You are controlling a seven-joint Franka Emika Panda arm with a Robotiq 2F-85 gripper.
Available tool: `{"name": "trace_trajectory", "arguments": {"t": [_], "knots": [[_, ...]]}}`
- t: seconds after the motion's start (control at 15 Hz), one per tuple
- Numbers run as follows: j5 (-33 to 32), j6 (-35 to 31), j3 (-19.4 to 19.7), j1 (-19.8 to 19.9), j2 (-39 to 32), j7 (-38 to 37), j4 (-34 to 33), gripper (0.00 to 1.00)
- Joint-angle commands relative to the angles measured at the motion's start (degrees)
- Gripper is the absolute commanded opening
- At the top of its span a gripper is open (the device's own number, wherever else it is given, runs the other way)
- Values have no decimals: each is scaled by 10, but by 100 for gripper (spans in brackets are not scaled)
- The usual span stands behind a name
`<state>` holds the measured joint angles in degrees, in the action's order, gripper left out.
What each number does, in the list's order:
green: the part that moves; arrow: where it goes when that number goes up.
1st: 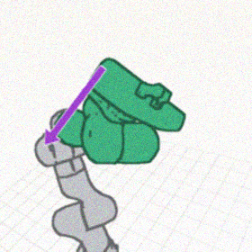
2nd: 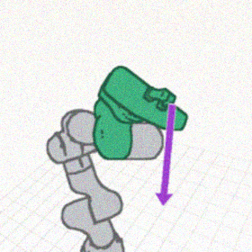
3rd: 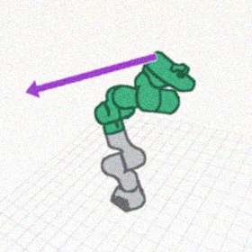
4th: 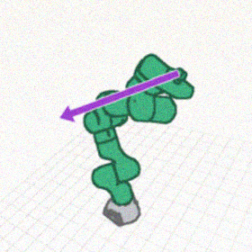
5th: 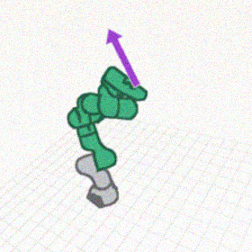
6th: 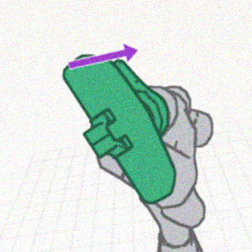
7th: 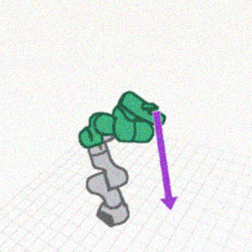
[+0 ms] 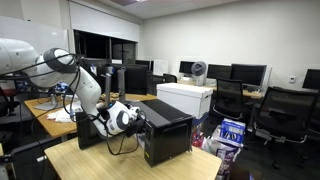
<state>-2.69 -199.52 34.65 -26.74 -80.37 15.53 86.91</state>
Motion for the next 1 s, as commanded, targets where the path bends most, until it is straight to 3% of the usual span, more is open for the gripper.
{"name": "trace_trajectory", "arguments": {"t": [0.0,0.53,0.67,0.93], "knots": [[-32,0,-15,8,8,30,27,7],[-15,2,-1,-39,7,35,49,7],[1,2,14,-67,-2,30,54,7],[47,8,56,-169,-13,12,119,6]]}}
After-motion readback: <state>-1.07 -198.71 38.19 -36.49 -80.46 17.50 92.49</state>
